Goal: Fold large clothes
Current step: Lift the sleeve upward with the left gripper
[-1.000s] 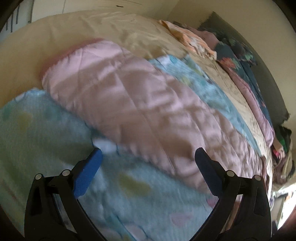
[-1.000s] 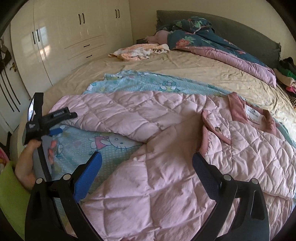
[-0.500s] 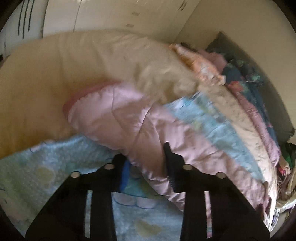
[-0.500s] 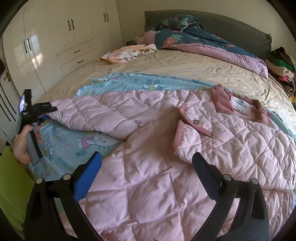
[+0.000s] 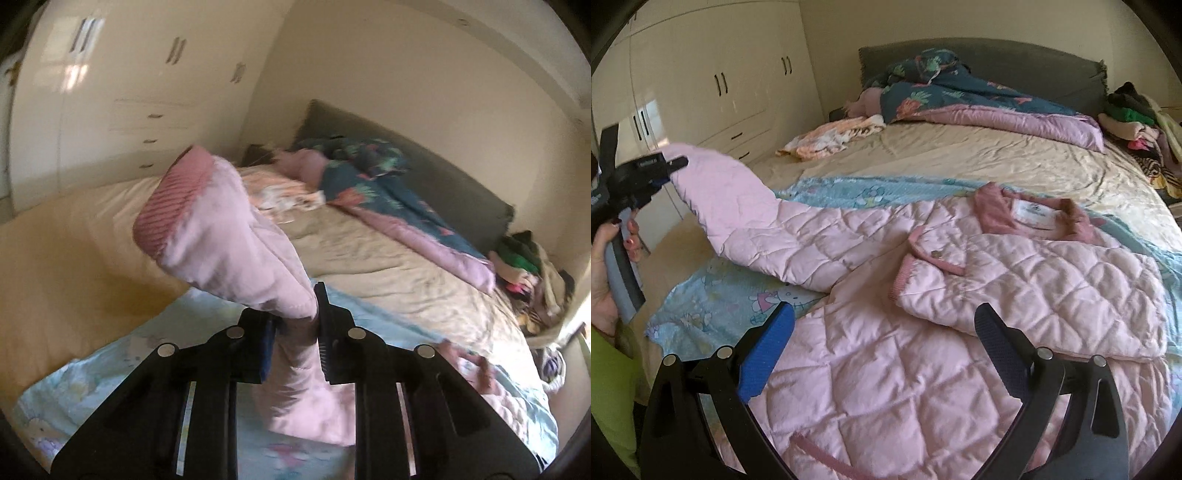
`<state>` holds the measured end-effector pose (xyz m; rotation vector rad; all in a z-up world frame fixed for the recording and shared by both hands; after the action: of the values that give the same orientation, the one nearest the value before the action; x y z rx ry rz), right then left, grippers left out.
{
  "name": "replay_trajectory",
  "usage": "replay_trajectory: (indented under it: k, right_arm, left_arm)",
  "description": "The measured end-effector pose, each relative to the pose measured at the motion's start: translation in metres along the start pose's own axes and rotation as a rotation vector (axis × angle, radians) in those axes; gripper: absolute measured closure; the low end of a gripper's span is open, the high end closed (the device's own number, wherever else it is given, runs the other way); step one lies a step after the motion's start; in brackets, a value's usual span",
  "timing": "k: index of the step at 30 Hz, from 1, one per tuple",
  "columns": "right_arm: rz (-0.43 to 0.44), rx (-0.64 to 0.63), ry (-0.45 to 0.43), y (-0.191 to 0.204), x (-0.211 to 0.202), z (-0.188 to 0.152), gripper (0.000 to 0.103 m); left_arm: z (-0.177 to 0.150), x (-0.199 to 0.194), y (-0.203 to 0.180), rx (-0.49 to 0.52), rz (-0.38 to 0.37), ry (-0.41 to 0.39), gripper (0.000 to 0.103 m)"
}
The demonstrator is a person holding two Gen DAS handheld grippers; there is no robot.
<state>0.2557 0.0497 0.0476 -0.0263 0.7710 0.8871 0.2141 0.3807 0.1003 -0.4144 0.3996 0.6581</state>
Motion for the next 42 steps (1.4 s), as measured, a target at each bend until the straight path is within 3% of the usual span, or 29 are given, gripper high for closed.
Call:
replay_trajectory:
  k: [6,17,42]
  right_arm:
    - [-0.036,0.024,-0.059,-0.019,-0.044,0.000,0.006]
    - [-0.115,0.118,-0.156,-0.067,-0.118,-0.020,0.006]
    - [-0.203,0.250,-0.223,-0.138,-0.186,-0.053,0.006]
  left_arm:
    - [-0.001,-0.036,-0.057,0.089,-0.051,-0.055,0.092]
    - [-0.017,-0.079,-0.138,0.203,-0.156,-0.083,0.092]
    - [-0.103,-0.109,-0.265,0.412,-0.310,-0.030,0.092]
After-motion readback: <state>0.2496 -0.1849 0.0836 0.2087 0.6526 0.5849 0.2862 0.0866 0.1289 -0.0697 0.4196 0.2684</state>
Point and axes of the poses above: each gripper's, at about its wrist camera, not at the fingertips, and x roughly the way its jaws point, y to its left, z to its top, the point moved 6 cm from there along x, roughly the way its jaws point, and after that the axes turned 11 degrees about z, right-handed, at the moved point
